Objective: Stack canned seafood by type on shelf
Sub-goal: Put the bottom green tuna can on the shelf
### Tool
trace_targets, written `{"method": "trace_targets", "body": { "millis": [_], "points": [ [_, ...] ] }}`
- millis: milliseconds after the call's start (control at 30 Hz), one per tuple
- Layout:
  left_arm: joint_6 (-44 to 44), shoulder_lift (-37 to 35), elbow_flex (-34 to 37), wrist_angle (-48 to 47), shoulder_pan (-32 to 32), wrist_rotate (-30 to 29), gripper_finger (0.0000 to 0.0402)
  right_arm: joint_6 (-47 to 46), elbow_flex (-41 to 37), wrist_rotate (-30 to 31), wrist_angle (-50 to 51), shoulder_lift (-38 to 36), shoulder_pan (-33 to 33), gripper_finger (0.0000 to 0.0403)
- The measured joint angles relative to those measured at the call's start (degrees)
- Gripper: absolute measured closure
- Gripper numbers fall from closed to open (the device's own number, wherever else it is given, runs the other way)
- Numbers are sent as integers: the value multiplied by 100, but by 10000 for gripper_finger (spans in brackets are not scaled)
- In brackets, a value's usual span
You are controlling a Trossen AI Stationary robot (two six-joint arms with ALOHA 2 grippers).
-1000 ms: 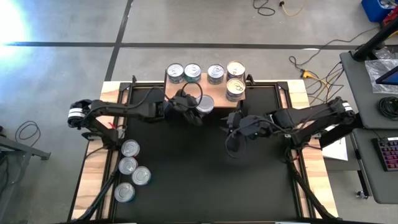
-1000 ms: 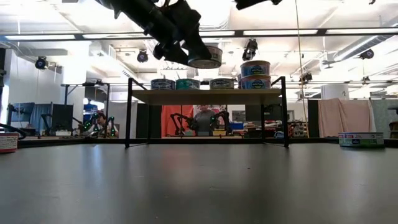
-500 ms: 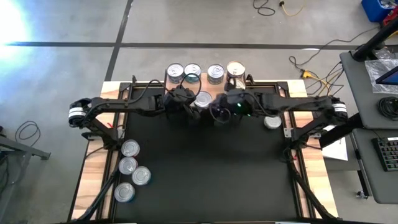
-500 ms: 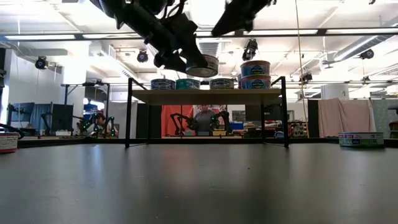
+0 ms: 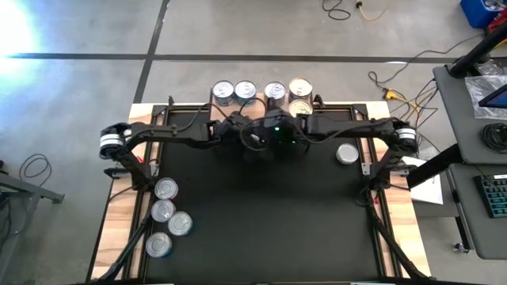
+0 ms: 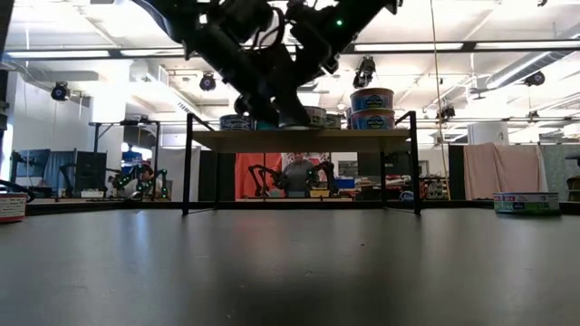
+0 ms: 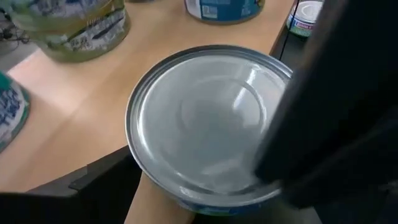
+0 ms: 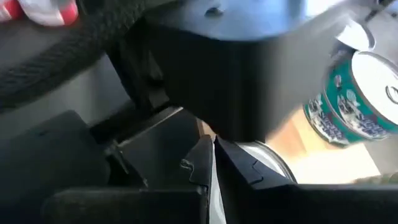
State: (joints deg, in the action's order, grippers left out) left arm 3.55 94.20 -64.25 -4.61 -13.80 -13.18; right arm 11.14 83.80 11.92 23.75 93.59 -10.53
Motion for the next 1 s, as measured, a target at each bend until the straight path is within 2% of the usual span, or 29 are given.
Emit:
{"method": "trace_targets", "body": {
  "millis": [167, 333, 567, 800, 1000],
  "points": [
    [-227, 189, -384, -273, -35, -285, 22, 200, 575, 322, 779, 406, -53, 390],
    [-410, 272, -617, -438, -144, -296, 23, 286, 670, 325, 747, 551, -191, 390],
    [-295, 292, -744, -990, -302, -223, 5, 141, 664, 302, 791, 569, -441, 390],
    [-501, 292, -818, -1019, -300, 16, 3, -12, 661, -424, 749, 576, -651, 390],
    [-737, 271, -820, -1305, -302, 17, 2, -98, 646, -485, 867, 578, -760, 390]
  ]
}}
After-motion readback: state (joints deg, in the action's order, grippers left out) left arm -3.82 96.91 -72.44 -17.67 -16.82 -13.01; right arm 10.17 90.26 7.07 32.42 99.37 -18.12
